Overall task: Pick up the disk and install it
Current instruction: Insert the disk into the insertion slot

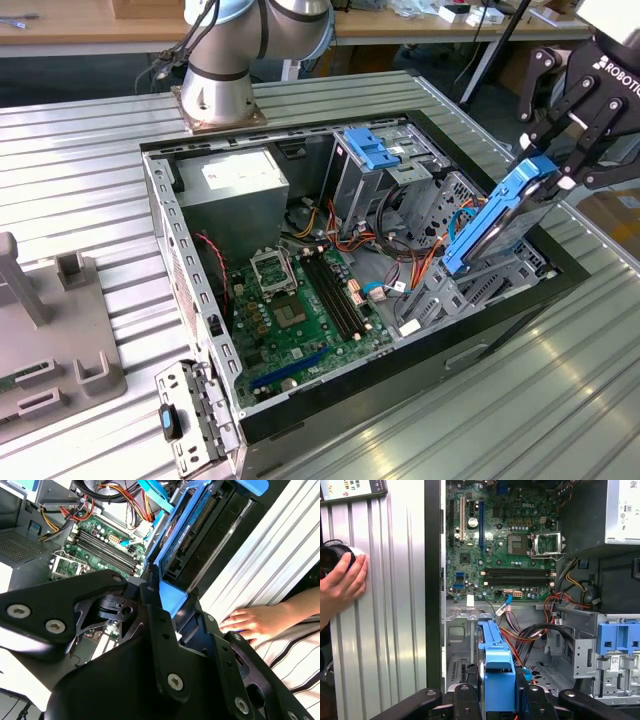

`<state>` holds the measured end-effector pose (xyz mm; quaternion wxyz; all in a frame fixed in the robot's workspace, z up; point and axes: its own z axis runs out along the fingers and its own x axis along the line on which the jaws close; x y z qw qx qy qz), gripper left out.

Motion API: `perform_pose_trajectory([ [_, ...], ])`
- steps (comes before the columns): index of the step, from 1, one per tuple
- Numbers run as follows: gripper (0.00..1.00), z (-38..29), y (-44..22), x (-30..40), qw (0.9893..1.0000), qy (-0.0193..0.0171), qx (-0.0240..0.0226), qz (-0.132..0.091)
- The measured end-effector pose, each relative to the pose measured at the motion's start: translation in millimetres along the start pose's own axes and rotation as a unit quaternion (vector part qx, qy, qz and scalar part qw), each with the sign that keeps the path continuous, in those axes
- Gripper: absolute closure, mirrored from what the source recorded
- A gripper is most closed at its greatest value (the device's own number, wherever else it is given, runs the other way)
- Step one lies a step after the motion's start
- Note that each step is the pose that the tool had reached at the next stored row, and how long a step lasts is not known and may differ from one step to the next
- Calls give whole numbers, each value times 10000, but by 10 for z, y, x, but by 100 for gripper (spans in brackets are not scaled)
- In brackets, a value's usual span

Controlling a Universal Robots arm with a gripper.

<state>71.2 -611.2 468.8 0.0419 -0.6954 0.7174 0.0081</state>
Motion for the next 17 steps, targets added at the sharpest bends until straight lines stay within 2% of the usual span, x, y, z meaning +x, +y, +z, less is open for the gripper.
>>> perform_pose_trajectory([
  [7, 63, 47, 2, -4, 10000, 0, 2, 26],
  [17, 63, 67, -8, -2, 10000, 0, 2, 18],
])
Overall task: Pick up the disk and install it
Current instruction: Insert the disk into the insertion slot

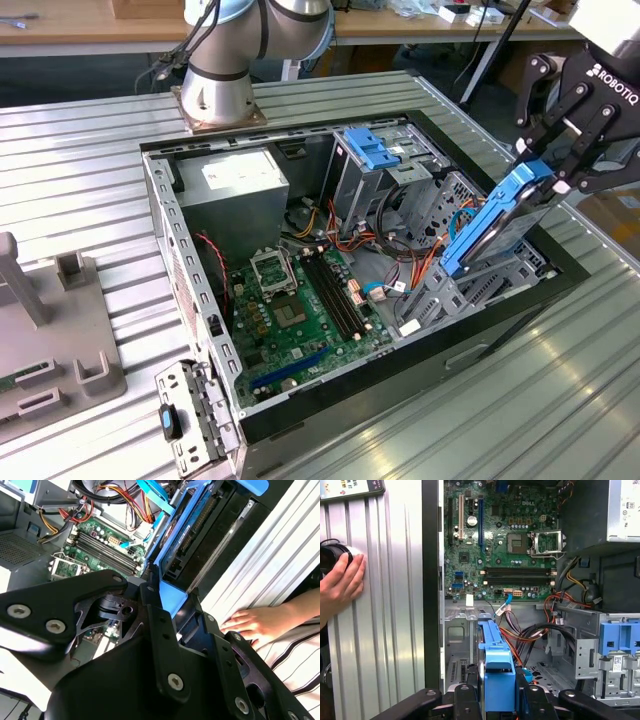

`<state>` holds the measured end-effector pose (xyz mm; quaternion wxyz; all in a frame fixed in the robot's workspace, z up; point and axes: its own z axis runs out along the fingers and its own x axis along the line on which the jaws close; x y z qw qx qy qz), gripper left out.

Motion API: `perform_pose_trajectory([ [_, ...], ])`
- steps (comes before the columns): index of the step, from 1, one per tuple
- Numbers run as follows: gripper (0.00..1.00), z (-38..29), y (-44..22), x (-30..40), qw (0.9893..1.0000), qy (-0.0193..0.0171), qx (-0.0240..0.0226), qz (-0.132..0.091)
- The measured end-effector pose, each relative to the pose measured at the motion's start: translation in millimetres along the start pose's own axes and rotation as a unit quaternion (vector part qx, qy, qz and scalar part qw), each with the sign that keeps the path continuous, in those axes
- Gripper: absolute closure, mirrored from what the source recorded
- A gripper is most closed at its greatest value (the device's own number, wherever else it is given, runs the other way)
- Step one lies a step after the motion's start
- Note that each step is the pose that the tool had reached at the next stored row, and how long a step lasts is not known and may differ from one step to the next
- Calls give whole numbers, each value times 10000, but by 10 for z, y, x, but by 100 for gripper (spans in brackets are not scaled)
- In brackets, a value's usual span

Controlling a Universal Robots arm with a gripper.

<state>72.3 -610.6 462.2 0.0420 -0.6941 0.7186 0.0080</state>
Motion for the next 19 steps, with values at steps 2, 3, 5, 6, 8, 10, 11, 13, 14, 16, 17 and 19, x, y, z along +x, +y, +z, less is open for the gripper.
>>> perform_pose_trajectory([
  [2, 63, 12, 0, 1, 10000, -1, 0, -1],
  [3, 63, 23, 0, 2, 10000, 1, 0, -1],
  [5, 63, 36, 0, 2, 10000, 0, 0, -2],
  [6, 63, 37, 0, 3, 10000, -1, 0, -2],
  [8, 63, 41, 0, 3, 10000, -2, 0, -2],
  [10, 63, 64, 1, 4, 10000, -2, 0, -2],
  [11, 63, 73, 2, 5, 10000, -1, 0, -2],
  [13, 63, 76, 2, 5, 10000, -1, 0, -2],
  [14, 63, 76, 2, 6, 10000, -1, 0, -2],
  [16, 63, 88, 3, 7, 10000, -10, 0, -1],
  [17, 63, 108, 4, 10, 10000, -12, 0, -1],
  [19, 63, 180, 7, 21, 10000, -13, 4, -2],
])
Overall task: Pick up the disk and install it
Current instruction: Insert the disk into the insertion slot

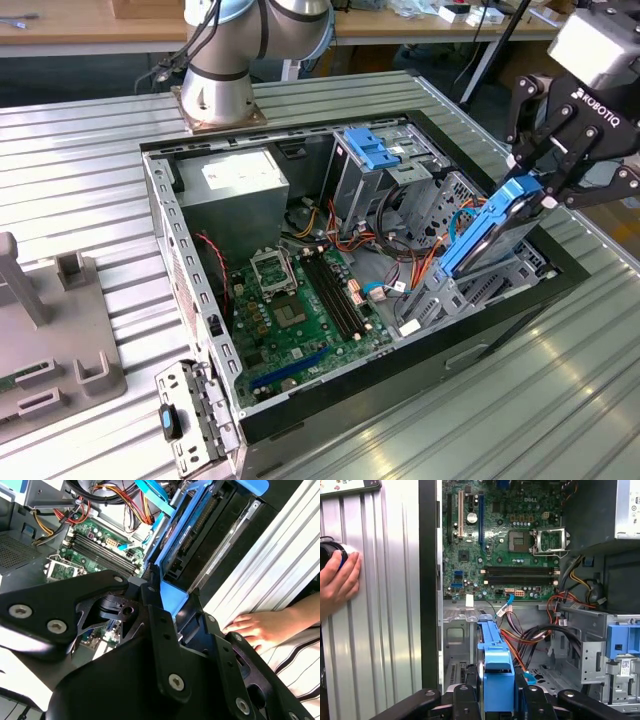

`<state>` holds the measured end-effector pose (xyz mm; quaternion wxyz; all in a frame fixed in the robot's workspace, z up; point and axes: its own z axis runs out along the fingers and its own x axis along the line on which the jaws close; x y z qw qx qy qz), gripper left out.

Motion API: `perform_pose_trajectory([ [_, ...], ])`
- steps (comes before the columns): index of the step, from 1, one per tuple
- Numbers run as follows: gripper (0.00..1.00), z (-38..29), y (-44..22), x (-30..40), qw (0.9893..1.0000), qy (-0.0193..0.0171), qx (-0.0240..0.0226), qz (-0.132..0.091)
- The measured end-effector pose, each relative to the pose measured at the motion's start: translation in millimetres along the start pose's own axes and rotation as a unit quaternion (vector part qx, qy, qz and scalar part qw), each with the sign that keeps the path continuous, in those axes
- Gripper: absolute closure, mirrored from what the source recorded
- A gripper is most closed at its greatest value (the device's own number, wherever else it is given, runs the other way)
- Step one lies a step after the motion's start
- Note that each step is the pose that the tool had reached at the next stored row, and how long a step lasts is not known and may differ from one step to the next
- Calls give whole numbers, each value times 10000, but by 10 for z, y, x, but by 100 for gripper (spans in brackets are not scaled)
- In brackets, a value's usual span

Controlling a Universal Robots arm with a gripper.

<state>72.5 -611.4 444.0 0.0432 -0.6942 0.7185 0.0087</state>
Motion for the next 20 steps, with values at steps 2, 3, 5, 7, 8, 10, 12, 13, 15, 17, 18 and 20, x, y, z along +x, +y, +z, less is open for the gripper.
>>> perform_pose_trajectory([
  [2, 63, 27, 1, 8, 10000, 0, 1, 0],
  [3, 63, 59, 3, 17, 10000, 1, 3, 0],
  [5, 63, 131, 5, 40, 10000, 1, 4, 0],
  [7, 63, 207, 8, 67, 10000, 1, 5, 0],
  [8, 63, 228, 9, 74, 10000, 2, 5, -1],
  [10, 63, 260, 9, 83, 10000, 0, 17, -2],
  [12, 63, 273, 11, 87, 10000, 1, 21, -1],
  [13, 63, 274, 12, 87, 10000, 2, 21, -2],
  [15, 63, 279, 19, 88, 10000, 0, 22, -1],
  [17, 63, 290, 29, 90, 10000, 0, 21, -2],
  [18, 63, 293, 32, 90, 10000, 1, 21, -2],
  [20, 63, 296, 36, 91, 10000, 0, 22, -2],
])
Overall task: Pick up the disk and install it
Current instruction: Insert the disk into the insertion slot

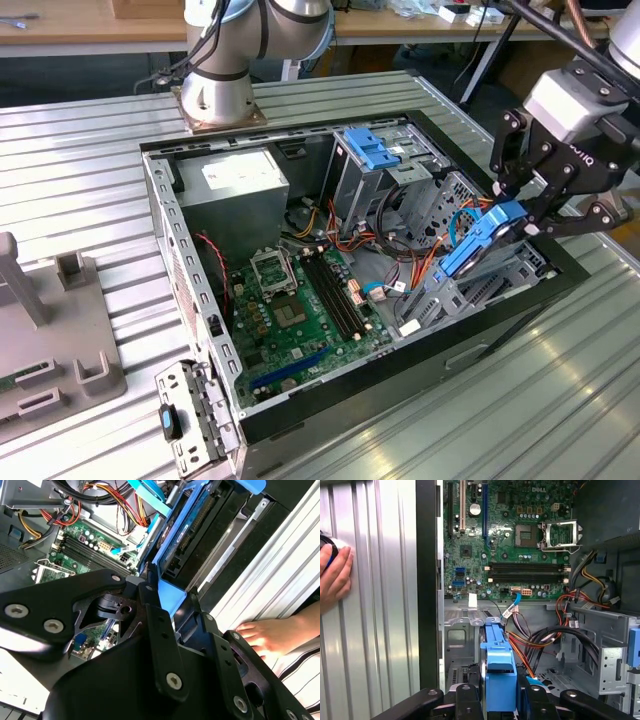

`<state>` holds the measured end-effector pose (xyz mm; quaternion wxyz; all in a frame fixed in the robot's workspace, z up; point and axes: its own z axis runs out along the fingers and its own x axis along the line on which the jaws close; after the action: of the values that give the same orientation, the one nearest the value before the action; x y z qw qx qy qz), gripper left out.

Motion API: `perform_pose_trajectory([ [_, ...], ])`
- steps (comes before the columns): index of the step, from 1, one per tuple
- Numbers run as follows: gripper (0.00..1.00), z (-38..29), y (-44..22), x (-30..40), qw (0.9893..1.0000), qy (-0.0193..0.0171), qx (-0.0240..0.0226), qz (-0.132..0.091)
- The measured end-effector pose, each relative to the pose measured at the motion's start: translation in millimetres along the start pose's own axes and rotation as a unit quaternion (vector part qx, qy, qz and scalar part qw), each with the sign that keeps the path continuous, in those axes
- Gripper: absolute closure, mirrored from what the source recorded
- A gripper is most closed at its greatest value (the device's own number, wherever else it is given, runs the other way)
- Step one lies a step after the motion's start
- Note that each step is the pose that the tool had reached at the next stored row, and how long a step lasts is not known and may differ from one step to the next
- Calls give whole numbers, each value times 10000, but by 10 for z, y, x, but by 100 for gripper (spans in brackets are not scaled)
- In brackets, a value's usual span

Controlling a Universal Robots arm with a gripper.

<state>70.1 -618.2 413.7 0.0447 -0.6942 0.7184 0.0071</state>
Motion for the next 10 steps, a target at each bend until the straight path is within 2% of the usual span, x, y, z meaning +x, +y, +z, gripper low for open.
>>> perform_pose_trajectory([
  [5, 63, 18, 23, 2, 10000, 2, 0, 0],
  [10, 63, 139, 37, 12, 10000, 1, 1, 0],
])
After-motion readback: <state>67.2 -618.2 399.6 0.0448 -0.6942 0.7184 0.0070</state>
